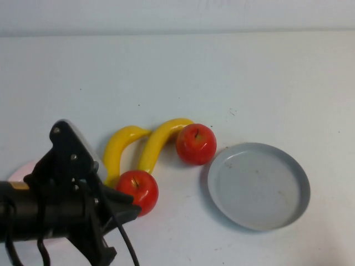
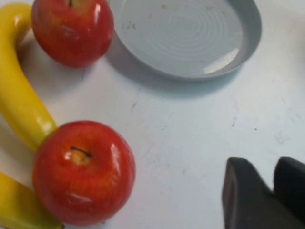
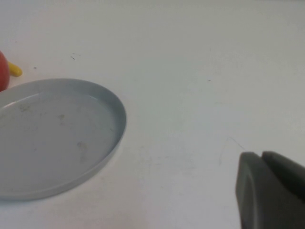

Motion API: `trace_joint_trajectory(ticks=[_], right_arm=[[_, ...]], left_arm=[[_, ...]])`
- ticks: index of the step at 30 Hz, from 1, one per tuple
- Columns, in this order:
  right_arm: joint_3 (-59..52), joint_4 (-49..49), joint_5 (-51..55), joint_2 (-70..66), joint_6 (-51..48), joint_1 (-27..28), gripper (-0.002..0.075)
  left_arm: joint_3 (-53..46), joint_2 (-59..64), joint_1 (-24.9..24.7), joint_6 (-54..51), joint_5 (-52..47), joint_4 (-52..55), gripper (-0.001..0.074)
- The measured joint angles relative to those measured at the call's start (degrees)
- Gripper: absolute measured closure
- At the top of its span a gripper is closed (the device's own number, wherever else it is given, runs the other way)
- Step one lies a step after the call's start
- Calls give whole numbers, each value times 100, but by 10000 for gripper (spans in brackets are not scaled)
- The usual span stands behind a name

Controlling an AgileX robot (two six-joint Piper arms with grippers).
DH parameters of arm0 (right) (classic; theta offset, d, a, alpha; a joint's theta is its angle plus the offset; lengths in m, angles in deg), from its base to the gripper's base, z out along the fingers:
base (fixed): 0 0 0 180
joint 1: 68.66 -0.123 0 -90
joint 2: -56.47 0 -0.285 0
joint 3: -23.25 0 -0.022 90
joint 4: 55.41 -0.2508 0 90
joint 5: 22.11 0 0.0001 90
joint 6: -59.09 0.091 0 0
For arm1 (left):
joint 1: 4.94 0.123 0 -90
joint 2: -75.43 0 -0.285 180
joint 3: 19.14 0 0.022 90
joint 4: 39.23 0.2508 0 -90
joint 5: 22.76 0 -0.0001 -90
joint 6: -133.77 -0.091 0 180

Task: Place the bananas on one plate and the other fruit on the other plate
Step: Put one type of fruit in the left plate

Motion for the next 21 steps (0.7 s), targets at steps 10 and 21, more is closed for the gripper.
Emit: trace_joint_trajectory(ticks=[10,21], right_arm=[[0,0,0,0,0,0,743],[0,0,0,0,0,0,743]], left_arm=[[0,140,-95,-758,1173,-39,69],[9,1174,-95,-2032,1417,-887,67]])
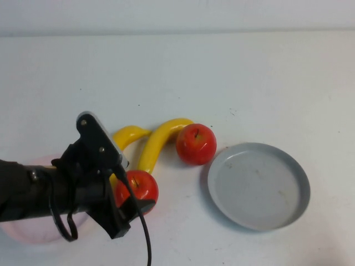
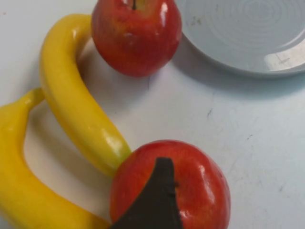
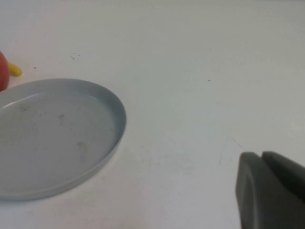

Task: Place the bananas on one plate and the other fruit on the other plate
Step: Put one type of fruit in the left plate

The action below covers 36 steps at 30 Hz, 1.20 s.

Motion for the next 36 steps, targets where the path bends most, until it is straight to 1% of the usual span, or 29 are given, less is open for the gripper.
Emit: trace_joint_trajectory(ticks=[3,9,21,29,36], right_arm=[[0,0,0,0,0,0,743],[0,0,0,0,0,0,743],[0,-12,0,0,0,0,743],[0,-12,0,0,0,0,743],[0,-21,0,0,0,0,743]], left_arm=[[0,142,0,-498,-39,-363,67],[4,327,0,-842,170,-504,67],[36,1001,0,-901,295,-565,67],[49,1047,0,-938,535,-611,67],[122,1047,0,-952,333,-642,66]])
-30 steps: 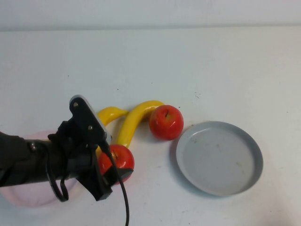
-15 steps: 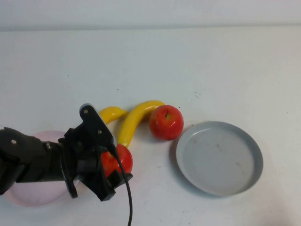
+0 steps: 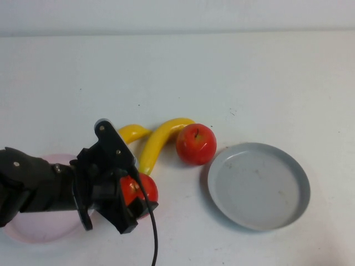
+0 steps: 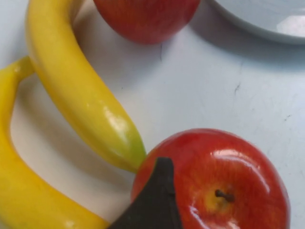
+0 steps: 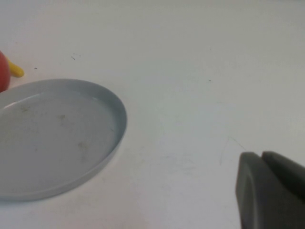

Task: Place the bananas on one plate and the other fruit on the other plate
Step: Put one type of fruit in the left plate

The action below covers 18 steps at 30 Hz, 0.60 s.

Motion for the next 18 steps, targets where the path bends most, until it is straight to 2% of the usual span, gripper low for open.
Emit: trace_joint_trajectory(ticks=[8,18], right_arm=[[0,0,0,0,0,0,743],[0,0,0,0,0,0,743]], left_arm=[[13,-312,0,-47,105,-13,66],[13,117,0,-93,295,-137,66]])
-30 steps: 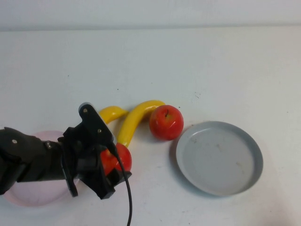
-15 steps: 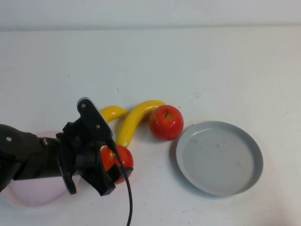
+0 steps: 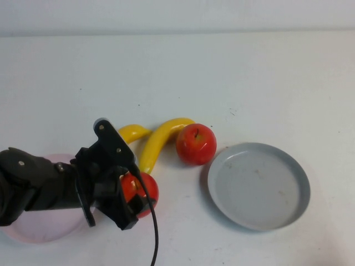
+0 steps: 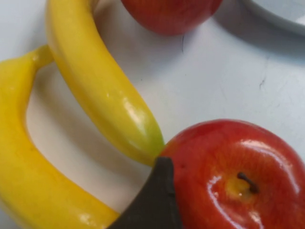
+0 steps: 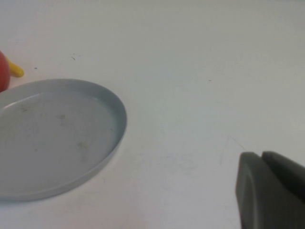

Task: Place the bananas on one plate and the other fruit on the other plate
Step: Put one type of fruit in the left plate

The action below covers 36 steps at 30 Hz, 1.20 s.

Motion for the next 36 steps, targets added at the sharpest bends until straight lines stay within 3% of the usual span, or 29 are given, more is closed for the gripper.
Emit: trace_joint_trajectory(ticks=[15,20,29,33,36], right_arm=[[0,0,0,0,0,0,743],[0,0,0,0,0,0,743],[0,0,0,0,0,0,743],[0,0,0,0,0,0,743],[0,0,0,0,0,0,743]], left_arm=[[24,252,0,-39,9,-135,69],[24,262,0,-38,9,-143,162],[24,-49,0,-38,-402,-357,168],[24,-789,0,517,-188,-380,169],[24,-1223,16,1488,582,83,169]])
